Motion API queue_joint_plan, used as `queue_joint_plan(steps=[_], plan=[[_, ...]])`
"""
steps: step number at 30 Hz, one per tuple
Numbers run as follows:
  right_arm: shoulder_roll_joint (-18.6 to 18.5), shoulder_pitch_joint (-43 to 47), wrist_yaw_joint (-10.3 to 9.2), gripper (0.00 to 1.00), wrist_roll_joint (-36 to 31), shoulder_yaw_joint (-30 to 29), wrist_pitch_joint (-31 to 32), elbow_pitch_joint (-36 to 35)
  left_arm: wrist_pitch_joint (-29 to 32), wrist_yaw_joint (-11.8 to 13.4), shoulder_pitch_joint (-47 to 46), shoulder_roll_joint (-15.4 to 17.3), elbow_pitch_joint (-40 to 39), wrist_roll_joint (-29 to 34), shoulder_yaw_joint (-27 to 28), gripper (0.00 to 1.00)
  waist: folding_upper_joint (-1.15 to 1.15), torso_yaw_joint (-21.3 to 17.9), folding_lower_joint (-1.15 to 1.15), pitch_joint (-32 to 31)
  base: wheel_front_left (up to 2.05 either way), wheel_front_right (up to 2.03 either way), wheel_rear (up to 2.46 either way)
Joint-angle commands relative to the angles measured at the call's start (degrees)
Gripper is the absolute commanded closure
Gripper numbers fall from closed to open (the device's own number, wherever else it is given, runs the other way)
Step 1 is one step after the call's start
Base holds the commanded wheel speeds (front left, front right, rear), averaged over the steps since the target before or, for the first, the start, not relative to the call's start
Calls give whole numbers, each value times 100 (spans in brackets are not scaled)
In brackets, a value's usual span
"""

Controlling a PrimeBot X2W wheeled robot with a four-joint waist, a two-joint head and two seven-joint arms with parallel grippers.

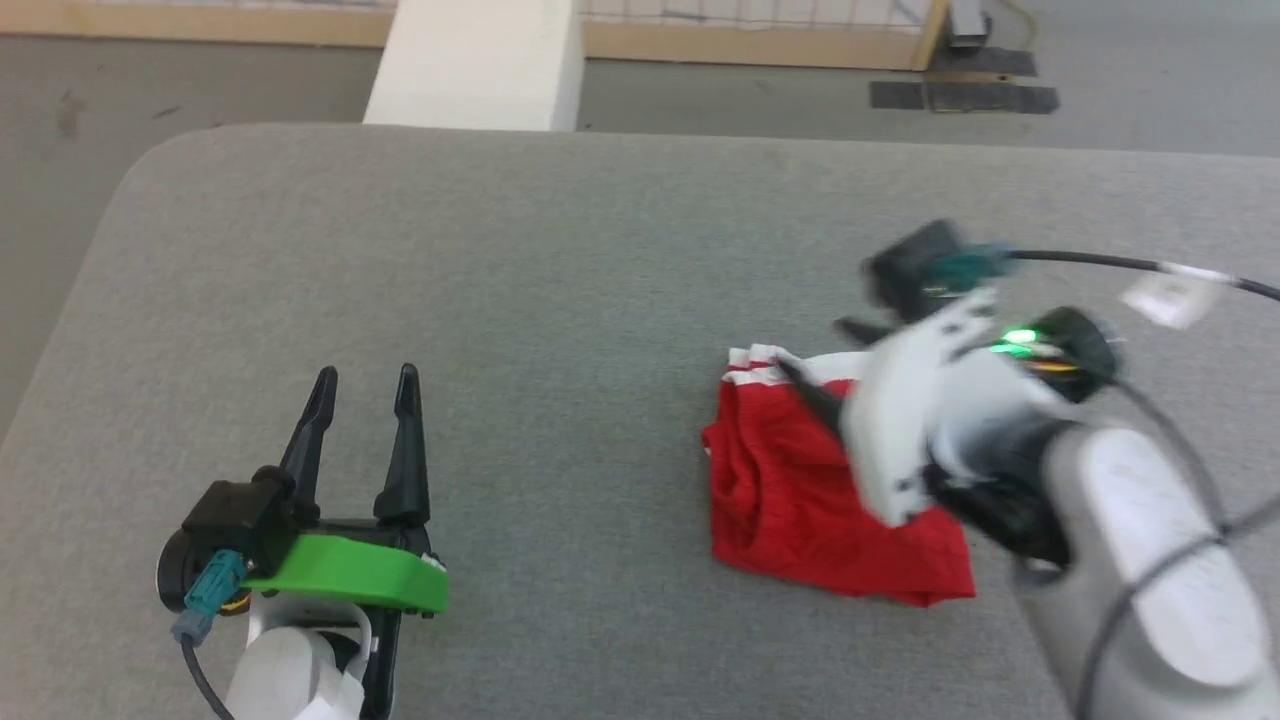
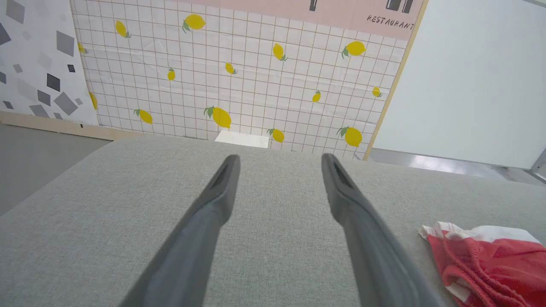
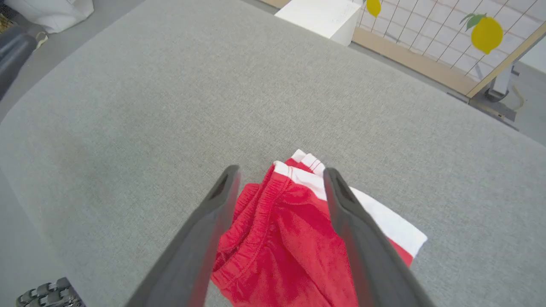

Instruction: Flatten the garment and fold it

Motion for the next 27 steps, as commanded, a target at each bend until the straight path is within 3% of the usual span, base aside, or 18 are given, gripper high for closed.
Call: queue_joint_plan(steps=[1,9,15,27], plan=[[-49,187,-9,0,-108,-217,-97,-139,-25,-38,64,40,-44,43,6,0,0,-122,0,-33,0,0,0],[78,1272,-9,0,-834,-1537,-122,-469,-25,-38,12,44,-300,277,27,0,0,-271,0,132,0,0,0],[362,1489,-9,0,-951,-1682,-55,-61,-25,-38,-64,30,-418,378,41,0,0,-201,0,358,0,0,0],[464,1177,-9,0,-1120,-1673,-273,943,-25,-38,-186,1,-387,303,0,0,0,19,0,546,0,0,0]])
